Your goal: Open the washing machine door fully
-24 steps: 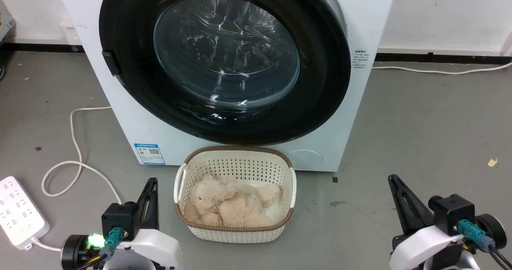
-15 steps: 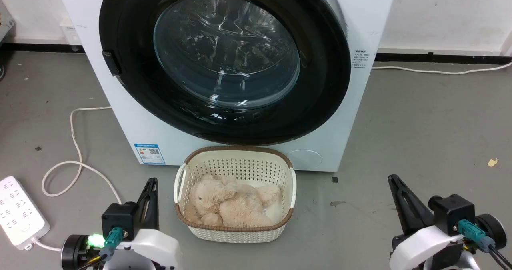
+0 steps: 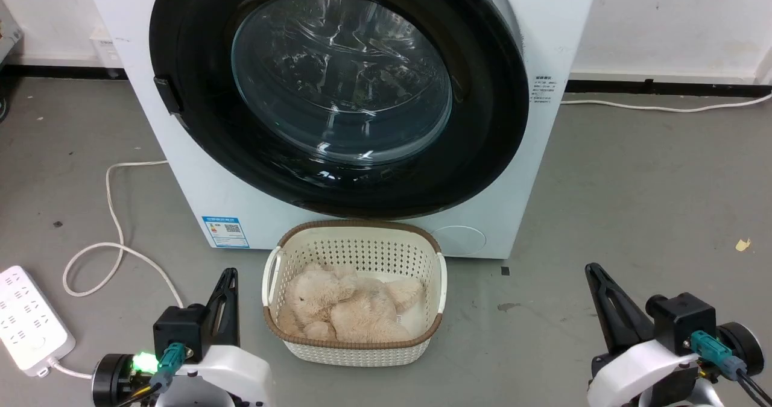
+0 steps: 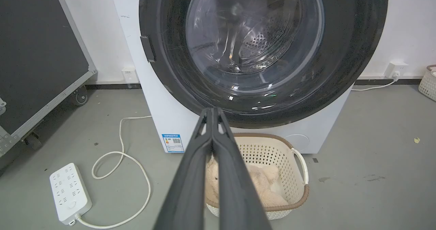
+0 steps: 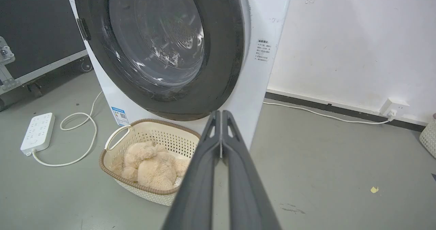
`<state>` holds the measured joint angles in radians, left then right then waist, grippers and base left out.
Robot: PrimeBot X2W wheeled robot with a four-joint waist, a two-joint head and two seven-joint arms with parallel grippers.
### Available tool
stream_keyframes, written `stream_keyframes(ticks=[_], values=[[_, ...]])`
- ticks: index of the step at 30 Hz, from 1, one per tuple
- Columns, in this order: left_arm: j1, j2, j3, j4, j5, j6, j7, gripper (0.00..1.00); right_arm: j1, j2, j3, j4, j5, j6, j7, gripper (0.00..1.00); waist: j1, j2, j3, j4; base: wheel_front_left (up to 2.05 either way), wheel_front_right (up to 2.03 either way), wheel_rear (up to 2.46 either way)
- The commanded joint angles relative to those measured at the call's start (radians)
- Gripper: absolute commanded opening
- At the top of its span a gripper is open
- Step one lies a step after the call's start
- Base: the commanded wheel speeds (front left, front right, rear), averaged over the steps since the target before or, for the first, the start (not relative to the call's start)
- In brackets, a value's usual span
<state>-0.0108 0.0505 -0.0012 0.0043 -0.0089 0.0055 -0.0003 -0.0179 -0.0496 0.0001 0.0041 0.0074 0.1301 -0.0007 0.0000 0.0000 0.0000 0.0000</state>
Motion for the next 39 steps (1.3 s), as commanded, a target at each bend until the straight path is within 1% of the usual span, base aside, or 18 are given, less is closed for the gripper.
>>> stream_keyframes(ticks=[1, 12, 13, 29, 39], values=[[0.011, 0.0, 0.001, -0.004, 0.009, -0.005, 0.0, 0.0, 0.018, -0.001, 0.0, -0.004, -0.007, 0.001, 0.001, 0.0, 0.0, 0.0, 0.0, 0.0, 0.0, 0.0, 0.0], [0.011, 0.0, 0.001, -0.004, 0.009, -0.005, 0.0, 0.0, 0.018, -0.001, 0.0, -0.004, -0.007, 0.001, 0.001, 0.0, 0.0, 0.0, 0.0, 0.0, 0.0, 0.0, 0.0], [0.0, 0.0, 0.0, 0.0, 0.0, 0.0, 0.0, 1.0, 0.0, 0.0, 0.0, 0.0, 0.0, 0.0, 0.0, 1.0, 0.0, 0.0, 0.0, 0.0, 0.0, 0.0, 0.0], [-0.002, 0.0, -0.02, -0.002, -0.002, 0.008, -0.027, 1.0, -0.002, 0.0, 0.001, -0.012, 0.012, 0.0, -0.027, 1.0, 0.0, 0.0, 0.011, 0.002, 0.0, 0.0, 0.0], [-0.019, 0.0, -0.038, -0.01, -0.004, 0.015, -0.048, 1.0, -0.045, -0.033, 0.007, -0.024, 0.035, 0.0, -0.047, 1.0, 0.0, 0.0, 0.046, 0.011, 0.0, 0.0, 0.0]])
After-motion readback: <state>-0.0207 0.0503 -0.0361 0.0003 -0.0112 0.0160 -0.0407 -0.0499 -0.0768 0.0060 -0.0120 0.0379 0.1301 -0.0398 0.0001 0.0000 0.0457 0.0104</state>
